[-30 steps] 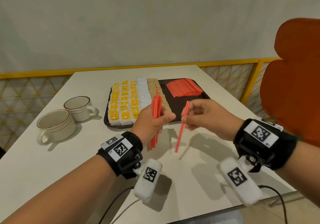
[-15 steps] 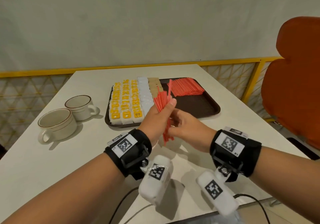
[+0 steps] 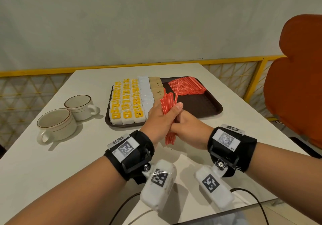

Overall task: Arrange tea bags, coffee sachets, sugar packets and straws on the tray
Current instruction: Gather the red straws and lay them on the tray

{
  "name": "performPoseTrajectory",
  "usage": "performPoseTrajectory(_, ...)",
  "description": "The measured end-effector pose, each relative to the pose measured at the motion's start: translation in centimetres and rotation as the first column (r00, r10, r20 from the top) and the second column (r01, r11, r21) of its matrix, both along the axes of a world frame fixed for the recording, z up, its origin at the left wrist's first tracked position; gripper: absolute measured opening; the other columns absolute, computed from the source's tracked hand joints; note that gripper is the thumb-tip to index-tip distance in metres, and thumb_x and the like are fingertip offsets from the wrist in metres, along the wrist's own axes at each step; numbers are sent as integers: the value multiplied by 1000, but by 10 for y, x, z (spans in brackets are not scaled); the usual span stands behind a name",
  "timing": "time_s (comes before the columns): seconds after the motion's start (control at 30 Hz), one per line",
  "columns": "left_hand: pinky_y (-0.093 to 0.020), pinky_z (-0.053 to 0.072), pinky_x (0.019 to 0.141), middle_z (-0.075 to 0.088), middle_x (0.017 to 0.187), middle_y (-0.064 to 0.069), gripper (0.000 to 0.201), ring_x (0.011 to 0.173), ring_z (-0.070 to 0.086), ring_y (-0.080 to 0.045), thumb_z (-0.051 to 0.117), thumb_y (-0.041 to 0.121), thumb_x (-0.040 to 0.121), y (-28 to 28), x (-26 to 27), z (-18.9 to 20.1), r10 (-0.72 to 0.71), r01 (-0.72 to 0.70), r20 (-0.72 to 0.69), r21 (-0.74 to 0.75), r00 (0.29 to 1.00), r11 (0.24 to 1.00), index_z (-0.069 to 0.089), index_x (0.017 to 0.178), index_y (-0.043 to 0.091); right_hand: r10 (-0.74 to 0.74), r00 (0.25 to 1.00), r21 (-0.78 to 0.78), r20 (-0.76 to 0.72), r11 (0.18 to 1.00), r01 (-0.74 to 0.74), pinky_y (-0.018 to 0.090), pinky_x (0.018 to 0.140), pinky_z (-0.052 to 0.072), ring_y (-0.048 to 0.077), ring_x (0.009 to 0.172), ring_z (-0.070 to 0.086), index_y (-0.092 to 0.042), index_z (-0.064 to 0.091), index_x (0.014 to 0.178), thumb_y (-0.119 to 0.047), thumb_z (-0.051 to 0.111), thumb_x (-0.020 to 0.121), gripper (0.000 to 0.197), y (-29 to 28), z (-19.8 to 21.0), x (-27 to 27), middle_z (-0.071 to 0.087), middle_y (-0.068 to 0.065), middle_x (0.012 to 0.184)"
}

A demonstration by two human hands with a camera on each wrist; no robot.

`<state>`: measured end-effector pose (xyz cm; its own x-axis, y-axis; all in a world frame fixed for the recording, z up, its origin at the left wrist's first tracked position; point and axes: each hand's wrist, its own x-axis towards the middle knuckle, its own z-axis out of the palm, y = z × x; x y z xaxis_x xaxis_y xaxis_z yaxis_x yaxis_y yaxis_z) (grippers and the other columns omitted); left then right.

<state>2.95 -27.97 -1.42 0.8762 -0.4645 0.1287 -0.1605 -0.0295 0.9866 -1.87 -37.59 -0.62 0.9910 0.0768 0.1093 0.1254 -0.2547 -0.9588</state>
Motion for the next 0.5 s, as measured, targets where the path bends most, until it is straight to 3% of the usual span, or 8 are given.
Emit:
performPoseTrajectory(0.07,-45,49,97,65,109,-5,45,104,63,-19,66,51,78,2,-3,5,9,-9,18,4,1000,1000,59,113,24,2,999,23,-37,1000,-2,43,88,51,31,95,61,3,48,125,13,42,88,40,1,-4,-1,59,30,107)
performPoseTrajectory(0.1,-44,49,97,66,107,-3,36,102,63,-17,68,41,83,3,-5,10,6,-6,40,10,999,1000,60,110,19,11,998,32,-64,999,-9,43,86,51,34,88,59,6,48,119,12,42,90,31,1,-6,-1,57,32,99)
performPoseTrajectory(0.2,-33,54,89,72,94,3,15,89,69,-10,66,22,88,7,-8,35,0,10,172,-57,985,998,56,87,11,42,991,25,-130,999,-39,29,71,44,14,72,48,-4,45,98,11,41,92,17,8,-12,-6,49,6,78)
performPoseTrajectory(0.3,-29,53,63,61,58,-1,34,55,60,-17,54,31,95,7,-12,56,1,27,242,-114,970,993,52,66,14,15,991,20,-130,1000,-13,33,67,40,6,67,48,-14,41,88,11,42,91,25,13,-15,-7,49,-3,76)
performPoseTrajectory(0.4,-32,51,68,54,52,0,54,53,54,-16,37,33,102,1,-16,52,32,-9,263,-90,964,996,49,50,23,-52,992,15,-118,998,54,18,55,38,3,57,46,-15,41,83,13,40,90,29,13,-17,-7,48,-4,70)
performPoseTrajectory(0.5,-31,52,77,65,67,1,49,64,60,-10,34,26,103,-3,-13,34,58,-76,333,42,941,996,61,64,13,-125,987,14,-105,992,127,18,55,39,18,68,46,-3,49,87,12,43,89,17,14,-24,-4,52,6,73)
